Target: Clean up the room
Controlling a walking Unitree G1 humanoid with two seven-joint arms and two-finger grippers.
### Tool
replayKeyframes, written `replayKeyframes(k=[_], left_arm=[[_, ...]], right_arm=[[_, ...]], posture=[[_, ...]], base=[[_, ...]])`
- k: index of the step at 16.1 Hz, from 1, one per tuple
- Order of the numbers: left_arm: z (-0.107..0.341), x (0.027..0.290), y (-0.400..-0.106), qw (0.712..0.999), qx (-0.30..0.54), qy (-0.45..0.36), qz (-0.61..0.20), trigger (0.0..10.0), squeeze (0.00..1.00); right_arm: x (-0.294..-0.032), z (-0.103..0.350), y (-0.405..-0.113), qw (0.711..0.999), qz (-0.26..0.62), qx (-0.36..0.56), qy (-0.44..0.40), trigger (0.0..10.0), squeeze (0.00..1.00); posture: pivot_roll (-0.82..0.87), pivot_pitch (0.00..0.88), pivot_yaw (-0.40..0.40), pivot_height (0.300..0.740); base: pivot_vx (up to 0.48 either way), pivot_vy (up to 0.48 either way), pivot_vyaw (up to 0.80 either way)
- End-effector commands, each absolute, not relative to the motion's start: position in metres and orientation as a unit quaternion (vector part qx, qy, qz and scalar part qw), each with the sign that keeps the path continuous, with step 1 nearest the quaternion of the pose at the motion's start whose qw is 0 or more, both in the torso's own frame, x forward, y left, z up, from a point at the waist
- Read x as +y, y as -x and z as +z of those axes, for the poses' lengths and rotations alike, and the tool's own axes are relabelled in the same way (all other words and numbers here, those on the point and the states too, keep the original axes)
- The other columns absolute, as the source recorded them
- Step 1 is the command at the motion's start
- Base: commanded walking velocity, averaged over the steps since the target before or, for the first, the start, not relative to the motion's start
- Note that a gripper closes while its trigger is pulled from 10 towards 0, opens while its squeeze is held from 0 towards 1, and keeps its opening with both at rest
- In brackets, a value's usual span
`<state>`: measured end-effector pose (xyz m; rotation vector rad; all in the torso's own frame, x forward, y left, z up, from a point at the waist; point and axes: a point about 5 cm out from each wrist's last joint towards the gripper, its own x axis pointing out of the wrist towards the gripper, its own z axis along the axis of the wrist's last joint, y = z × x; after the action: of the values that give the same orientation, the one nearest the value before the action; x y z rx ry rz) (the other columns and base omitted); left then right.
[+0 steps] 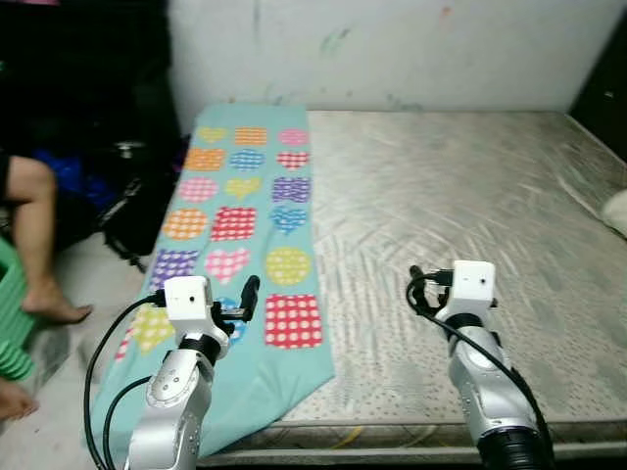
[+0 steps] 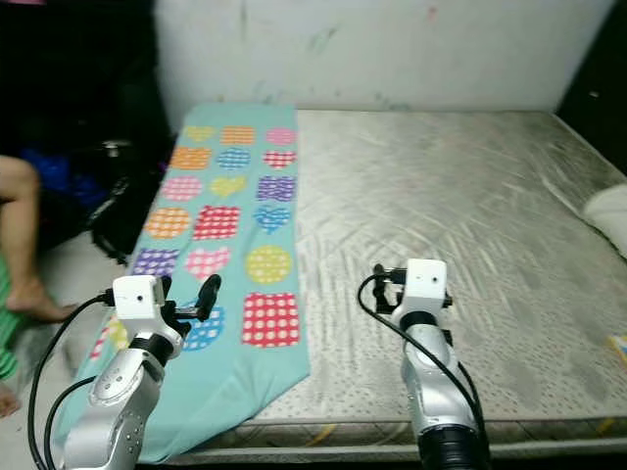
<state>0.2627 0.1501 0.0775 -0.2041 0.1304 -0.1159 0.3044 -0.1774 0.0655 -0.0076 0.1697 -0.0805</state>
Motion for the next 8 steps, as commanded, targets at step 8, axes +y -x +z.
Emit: replayKeyframes(k=[8], left_arm=[[0.0769,0.1498,-0.2646,0.991,0.064,0.098,-0.058,10.0,0.00]], right_arm=[[-0.1784,0.0679,-0.3054,0.996,-0.041,0.084,0.001,10.0,0.00]], posture=[[-0.09,0.000,-0.008,0.740]], base=[[0.000,0.150,0.00]])
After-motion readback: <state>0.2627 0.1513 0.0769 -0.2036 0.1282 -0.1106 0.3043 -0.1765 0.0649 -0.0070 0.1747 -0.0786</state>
